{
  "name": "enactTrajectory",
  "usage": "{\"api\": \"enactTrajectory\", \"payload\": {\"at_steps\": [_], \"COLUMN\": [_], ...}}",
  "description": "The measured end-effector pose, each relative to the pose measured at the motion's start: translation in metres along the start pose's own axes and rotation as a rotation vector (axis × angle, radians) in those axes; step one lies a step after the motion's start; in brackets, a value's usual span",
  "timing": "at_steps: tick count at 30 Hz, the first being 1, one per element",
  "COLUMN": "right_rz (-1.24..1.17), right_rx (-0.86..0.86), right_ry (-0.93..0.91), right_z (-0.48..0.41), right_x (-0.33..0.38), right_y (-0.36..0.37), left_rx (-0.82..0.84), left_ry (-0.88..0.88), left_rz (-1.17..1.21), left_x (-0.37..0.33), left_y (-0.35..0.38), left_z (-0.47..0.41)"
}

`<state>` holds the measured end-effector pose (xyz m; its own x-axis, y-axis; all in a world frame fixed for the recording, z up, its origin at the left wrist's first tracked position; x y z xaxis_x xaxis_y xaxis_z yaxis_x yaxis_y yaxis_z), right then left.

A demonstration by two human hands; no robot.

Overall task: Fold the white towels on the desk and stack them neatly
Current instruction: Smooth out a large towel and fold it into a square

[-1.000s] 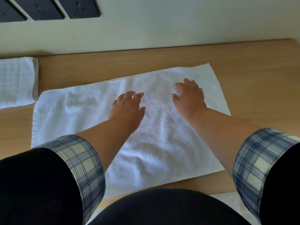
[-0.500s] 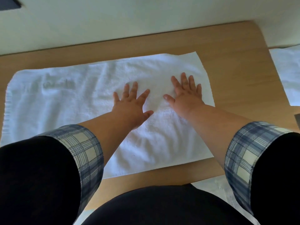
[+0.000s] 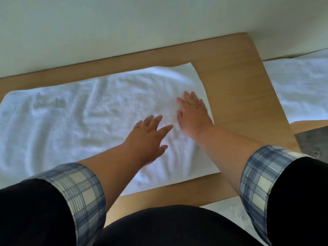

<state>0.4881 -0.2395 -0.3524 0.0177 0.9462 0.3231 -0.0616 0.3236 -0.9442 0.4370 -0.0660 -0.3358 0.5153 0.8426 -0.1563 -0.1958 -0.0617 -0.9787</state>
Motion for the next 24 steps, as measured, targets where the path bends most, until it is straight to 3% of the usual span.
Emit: {"api": "enactTrajectory", "payload": {"at_steps": [4,7,11,17,20,24], "right_rz": [0.045,0.128,0.141,0.000,-0.021,-0.018], "right_rx": [0.044,0.126,0.112,-0.026,-0.022,0.046], "right_ry": [-0.116,-0.091,-0.072,-0.017,0.046,-0.063], "right_z": [-0.057,-0.088,-0.093,-0.033,0.022,0.107], "right_x": [0.006,0.001,-0.002,-0.021,-0.041,-0.054], "right_y": [-0.003,0.002,0.004,-0.019,-0.025,-0.016], "left_rx": [0.045,0.067,0.090,0.059,0.065,0.076], "left_ry": [0.050,0.023,-0.008,-0.010,-0.035,-0.053], "left_rz": [0.005,-0.004,-0.016,-0.044,-0.018,-0.022], "left_x": [-0.024,-0.028,-0.030,-0.036,-0.039,-0.042], "left_y": [0.007,0.010,0.007,-0.001,0.001,0.005], "left_z": [-0.009,-0.014,-0.018,-0.036,-0.050,-0.068]}}
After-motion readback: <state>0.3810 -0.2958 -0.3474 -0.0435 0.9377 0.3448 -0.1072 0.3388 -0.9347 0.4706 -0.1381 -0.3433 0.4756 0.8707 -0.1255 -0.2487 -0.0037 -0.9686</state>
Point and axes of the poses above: each hand's wrist, its own z-axis away from the middle knuckle, its own y-axis out of the palm, x = y × z, the point moved 4 cm from there along -z, towards the middle knuckle, and after that the axes turned 15 degrees about -x, right-handed, at the moved point
